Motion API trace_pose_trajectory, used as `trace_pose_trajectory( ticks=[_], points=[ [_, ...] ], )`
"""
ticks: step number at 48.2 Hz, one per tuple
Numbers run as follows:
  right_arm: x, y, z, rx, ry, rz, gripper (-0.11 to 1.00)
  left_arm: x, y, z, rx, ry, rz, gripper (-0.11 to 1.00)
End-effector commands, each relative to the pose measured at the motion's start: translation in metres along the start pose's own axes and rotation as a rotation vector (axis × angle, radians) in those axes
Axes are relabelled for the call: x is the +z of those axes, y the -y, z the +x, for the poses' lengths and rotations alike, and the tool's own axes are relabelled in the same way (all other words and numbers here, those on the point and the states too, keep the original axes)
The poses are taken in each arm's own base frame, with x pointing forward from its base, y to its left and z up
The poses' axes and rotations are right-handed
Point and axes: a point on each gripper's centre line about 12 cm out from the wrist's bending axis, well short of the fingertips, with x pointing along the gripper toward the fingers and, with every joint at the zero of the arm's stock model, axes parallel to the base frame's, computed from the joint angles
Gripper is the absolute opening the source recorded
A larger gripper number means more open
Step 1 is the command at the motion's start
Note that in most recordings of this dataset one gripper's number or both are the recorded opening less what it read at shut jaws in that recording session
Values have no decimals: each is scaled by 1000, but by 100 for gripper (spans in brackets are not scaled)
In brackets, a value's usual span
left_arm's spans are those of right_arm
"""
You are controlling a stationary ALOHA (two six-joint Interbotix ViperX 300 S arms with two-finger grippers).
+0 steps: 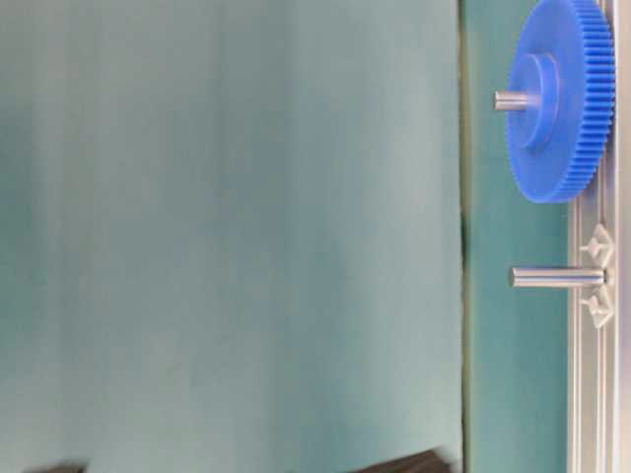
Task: Find the location of the shaft and insert the small gear.
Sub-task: 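Move the left gripper over the small blue gear lying on the table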
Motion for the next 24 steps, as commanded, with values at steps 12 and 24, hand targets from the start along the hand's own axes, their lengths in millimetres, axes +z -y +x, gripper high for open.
trace_pose_trajectory(
  ticks=[12,24],
  points=[
    [4,1,1,-5,4,24,2,3,7,42,-10,-78,2,57],
    [2,1,0,-5,4,25,2,-12,10,69,-8,-181,-7,87]
  ],
)
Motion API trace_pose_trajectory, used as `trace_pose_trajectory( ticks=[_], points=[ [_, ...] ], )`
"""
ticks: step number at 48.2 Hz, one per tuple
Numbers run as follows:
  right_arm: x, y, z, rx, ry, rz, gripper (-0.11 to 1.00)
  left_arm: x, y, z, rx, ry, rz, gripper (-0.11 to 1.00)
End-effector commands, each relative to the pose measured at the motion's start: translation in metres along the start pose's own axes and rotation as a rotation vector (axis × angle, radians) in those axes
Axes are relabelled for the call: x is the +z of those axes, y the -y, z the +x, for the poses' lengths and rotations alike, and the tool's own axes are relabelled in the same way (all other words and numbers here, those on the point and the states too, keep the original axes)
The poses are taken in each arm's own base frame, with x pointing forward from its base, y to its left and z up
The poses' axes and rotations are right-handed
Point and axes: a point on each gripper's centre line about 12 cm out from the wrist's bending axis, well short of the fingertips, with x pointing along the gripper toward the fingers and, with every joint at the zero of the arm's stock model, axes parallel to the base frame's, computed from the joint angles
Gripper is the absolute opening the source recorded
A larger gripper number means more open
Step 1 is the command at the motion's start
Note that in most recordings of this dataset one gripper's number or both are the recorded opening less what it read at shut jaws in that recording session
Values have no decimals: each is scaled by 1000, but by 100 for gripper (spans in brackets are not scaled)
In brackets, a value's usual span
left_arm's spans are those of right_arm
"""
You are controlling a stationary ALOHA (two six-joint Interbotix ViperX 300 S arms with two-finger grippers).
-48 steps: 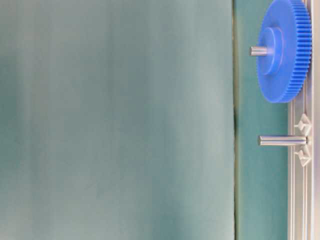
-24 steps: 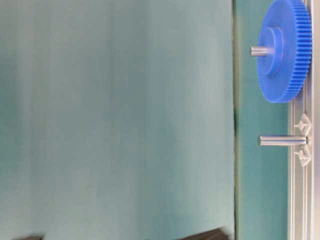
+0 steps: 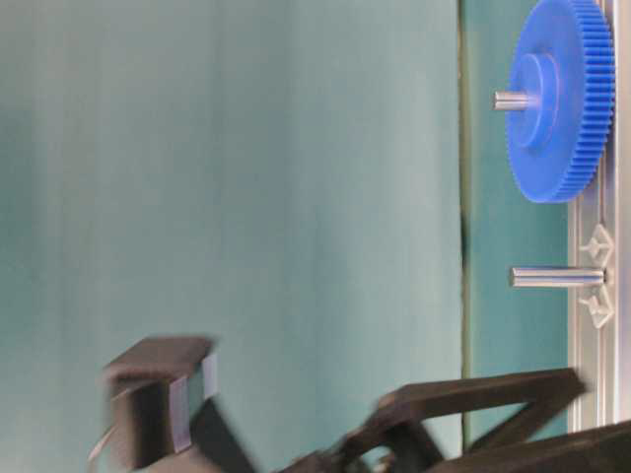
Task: Find the location of the shaft and insert the small gear.
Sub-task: 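Move the left gripper over the small blue gear lying on the table, then close the left gripper on the small blue gear's hub and lift it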
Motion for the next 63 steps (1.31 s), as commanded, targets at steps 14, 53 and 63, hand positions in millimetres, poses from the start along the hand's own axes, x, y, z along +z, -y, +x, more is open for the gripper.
trace_pose_trajectory(
  ticks=[14,53,63],
  points=[
    [0,0,0,-1,-4,11,2,2,3,34,2,-68,19,88],
    [-2,0,-5,0,2,11,2,-1,-11,47,33,-195,53,89],
    [-3,0,-5,0,2,11,2,-1,-11,49,34,-195,52,89]
  ],
)
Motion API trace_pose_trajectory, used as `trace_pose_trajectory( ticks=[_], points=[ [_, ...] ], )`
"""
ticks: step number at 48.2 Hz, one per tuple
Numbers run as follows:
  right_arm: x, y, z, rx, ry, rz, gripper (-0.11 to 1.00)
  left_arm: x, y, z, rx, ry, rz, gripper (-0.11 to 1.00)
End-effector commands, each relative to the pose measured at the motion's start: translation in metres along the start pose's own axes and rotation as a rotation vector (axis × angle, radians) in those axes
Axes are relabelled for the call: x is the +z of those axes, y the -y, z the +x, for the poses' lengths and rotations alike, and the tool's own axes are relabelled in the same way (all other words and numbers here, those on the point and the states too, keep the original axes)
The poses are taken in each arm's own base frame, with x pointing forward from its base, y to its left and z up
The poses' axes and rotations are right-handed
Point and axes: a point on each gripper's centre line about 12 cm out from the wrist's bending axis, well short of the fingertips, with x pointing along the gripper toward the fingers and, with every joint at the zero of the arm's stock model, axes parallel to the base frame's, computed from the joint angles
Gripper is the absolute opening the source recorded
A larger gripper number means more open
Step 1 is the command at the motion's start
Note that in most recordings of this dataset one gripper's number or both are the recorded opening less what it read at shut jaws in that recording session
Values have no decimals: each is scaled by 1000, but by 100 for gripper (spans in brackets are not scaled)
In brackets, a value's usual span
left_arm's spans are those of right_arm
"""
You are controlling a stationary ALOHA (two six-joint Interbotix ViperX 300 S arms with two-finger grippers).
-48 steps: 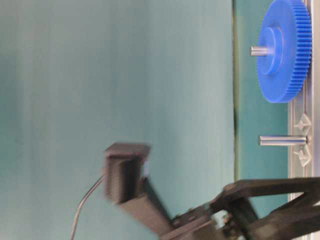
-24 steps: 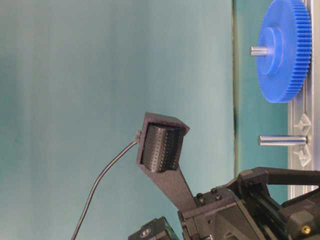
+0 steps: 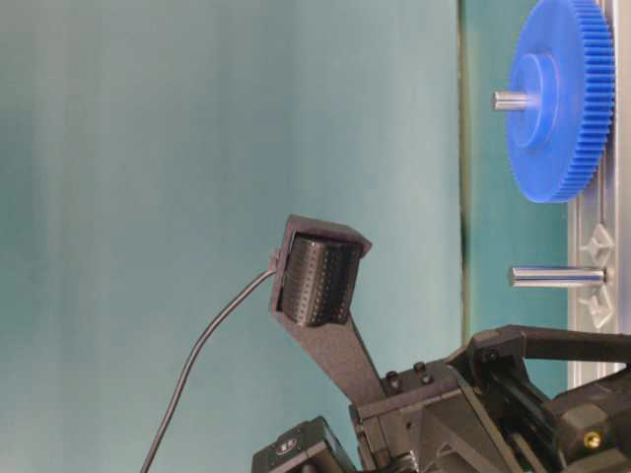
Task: Find the location of the shaft and insert the small gear.
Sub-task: 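Close the left gripper on the small blue gear's hub and lift it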
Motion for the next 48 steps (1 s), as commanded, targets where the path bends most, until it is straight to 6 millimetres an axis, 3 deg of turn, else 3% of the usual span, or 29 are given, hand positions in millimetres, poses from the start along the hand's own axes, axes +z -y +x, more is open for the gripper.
trace_pose_trajectory(
  ticks=[1,28,48],
  points=[
    [4,0,0,0,9,11,2,9,-3,-5,5,29,-3,89],
    [4,0,-1,1,15,13,2,0,-11,2,17,-16,-18,89],
    [3,0,-1,1,15,13,2,14,-9,2,14,16,-16,89]
  ],
)
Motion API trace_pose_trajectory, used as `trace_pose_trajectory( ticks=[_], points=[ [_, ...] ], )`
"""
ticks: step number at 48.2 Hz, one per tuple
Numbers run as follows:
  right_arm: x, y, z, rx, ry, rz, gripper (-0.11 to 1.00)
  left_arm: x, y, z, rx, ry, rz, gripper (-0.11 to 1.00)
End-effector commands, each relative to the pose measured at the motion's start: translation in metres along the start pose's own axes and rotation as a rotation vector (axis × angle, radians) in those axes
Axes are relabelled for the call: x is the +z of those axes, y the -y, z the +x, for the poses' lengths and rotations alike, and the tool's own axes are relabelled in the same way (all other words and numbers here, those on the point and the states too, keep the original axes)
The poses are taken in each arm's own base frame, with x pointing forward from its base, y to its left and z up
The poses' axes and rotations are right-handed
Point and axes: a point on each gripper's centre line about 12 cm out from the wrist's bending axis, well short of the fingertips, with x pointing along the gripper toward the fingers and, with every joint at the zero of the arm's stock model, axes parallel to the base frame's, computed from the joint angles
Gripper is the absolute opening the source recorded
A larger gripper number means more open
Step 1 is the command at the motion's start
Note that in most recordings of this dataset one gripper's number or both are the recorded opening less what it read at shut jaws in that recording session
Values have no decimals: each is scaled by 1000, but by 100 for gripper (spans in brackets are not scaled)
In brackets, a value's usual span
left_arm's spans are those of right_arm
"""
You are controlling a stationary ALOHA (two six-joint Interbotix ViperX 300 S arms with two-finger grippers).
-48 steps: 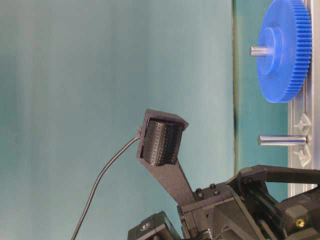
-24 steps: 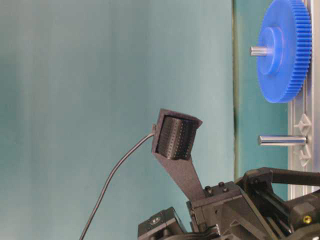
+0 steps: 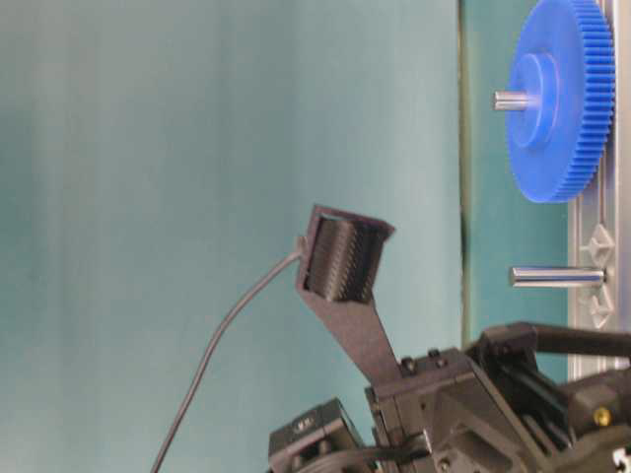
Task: Find the location of the shaft and insert the small gear.
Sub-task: 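Close the left gripper on the small blue gear's hub and lift it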
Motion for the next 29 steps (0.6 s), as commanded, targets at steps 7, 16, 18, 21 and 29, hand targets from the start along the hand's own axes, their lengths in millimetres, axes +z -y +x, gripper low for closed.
trace_pose_trajectory(
  ticks=[7,16,18,21,29],
  points=[
    [2,0,1,0,5,11,2,12,2,-4,-2,35,-1,89],
    [2,0,1,-1,3,11,2,11,2,-4,-3,28,-1,89],
    [2,0,0,0,5,11,2,10,2,-4,-3,23,-3,89],
    [1,0,1,-1,3,11,2,10,2,-3,-2,21,-4,88],
    [2,0,0,0,6,11,2,10,2,-3,-2,15,-10,86]
  ],
)
